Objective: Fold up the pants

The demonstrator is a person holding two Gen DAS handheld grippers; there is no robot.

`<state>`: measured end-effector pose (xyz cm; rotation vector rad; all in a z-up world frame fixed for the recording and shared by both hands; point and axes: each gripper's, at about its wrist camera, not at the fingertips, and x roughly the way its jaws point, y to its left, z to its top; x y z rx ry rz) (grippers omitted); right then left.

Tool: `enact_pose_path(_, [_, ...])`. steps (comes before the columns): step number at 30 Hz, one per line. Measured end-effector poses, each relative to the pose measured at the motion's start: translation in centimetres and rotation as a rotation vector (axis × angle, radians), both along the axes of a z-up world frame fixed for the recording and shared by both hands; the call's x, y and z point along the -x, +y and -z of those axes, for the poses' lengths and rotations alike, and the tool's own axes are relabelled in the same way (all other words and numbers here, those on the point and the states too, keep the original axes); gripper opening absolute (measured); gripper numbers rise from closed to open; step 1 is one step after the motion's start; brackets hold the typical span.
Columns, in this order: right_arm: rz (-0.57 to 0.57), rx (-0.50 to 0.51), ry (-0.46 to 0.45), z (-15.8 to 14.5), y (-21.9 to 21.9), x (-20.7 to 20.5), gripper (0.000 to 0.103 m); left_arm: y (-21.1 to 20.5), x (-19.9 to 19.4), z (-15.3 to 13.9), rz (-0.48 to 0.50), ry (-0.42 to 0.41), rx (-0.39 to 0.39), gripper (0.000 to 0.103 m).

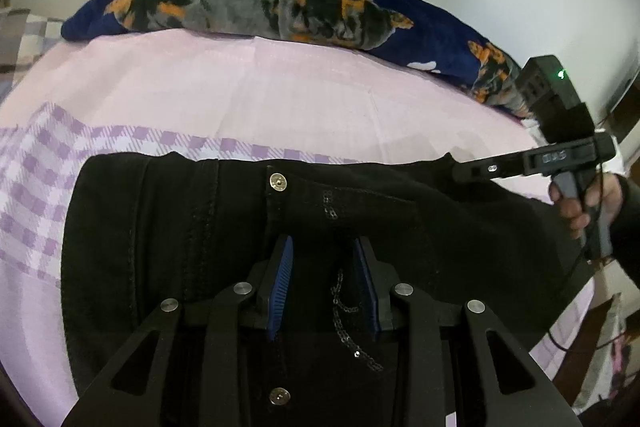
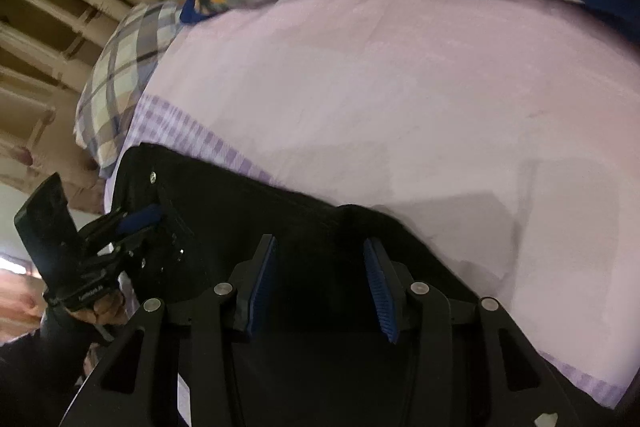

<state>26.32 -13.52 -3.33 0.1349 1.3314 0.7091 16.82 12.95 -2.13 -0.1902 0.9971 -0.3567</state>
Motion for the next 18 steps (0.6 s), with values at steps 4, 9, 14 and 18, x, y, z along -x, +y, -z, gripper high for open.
enact_pose_path(4, [0.02, 0.026, -0.077, -1.0, 0.4, -1.0, 0.009, 0.4, -0.1, 0.2, -0.002, 0.0, 0.028, 0.033])
enact_pose_path(9, [0.062, 0.04, -0.06, 1.1, 0.7, -2.0, 0.008, 0.5, 0.0, 0.4, 0.002, -0.006, 0.031, 0.033])
enact_pose_path(14, [0.127, 0.033, -0.066, -0.2, -0.5, -1.8, 0.032, -0.5, -0.1, -0.5, 0.007, 0.008, -0.032, 0.033])
enact_pose_path(18, [0.245, -0.006, -0.189, -3.9, -4.4, 0.5, 0.038, -2.8, 0.6, -2.7, 0.063, -0.049, -0.073, 0.034])
